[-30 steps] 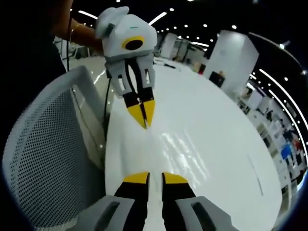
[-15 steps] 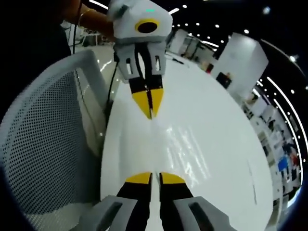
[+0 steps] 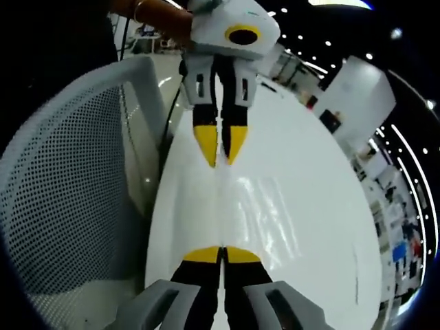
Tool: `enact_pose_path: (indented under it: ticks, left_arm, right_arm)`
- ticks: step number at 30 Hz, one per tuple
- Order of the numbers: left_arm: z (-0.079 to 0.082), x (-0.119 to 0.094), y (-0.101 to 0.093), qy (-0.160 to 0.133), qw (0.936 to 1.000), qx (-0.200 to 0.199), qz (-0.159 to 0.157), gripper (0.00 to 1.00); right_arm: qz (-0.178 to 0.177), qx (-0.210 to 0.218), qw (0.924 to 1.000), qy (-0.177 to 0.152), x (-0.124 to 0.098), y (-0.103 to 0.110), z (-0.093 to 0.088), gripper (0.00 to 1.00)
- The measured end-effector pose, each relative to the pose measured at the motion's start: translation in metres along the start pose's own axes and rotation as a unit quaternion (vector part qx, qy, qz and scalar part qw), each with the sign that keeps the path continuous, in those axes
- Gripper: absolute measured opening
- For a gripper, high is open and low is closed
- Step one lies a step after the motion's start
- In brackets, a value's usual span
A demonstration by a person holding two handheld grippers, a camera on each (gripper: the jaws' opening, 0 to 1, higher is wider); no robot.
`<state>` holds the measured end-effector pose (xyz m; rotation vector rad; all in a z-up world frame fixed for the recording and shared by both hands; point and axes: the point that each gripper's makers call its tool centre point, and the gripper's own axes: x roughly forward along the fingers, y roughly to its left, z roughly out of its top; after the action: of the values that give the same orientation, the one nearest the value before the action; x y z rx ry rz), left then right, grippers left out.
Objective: Open the resealable bag by pulling the two sides of the seal apart until the entire bag opening is separated and visibly accessible.
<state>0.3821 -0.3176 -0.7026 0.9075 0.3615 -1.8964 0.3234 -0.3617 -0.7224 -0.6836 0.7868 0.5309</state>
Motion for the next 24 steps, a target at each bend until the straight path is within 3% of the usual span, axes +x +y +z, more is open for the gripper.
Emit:
enact_pose_path:
  ticks: [2,6,10,15,20,22,24]
  left_arm:
    - [0.005,-0.005,0.004,-0.003,0.9999,-0.009,0.003,0.19]
    - [0.025,-0.013,0.011,-0.031,0.9991,-0.031,0.005,0.18]
    - [0.033,-0.009,0.014,-0.029,0.9993,-0.024,0.002,0.19]
    - [0.027,0.01,0.014,0.0,1.0,-0.004,-0.007,0.18]
    - [0.028,0.021,0.006,0.01,0.9996,-0.002,-0.027,0.16]
    - [0.021,0.023,0.008,0.046,0.9982,0.035,-0.018,0.12]
    - [0.022,0.027,0.005,0.047,0.9976,0.046,-0.022,0.11]
  right_arm:
    - [0.002,-0.008,1.0,0.002,0.0,0.001,0.001,0.0]
    - [0.005,-0.019,0.9998,0.004,0.001,0.001,0.003,0.0]
    - [0.008,-0.027,0.9996,0.0,0.001,0.002,0.008,0.0]
    - [0.012,-0.04,0.9991,0.003,0.002,0.004,0.009,0.0]
    - [0.013,-0.044,0.999,0.0,0.0,0.005,0.011,0.0]
    - [0.013,-0.047,0.9988,-0.001,0.0,0.005,0.012,0.0]
    - [0.014,-0.046,0.9988,-0.004,0.0,0.005,0.014,0.0]
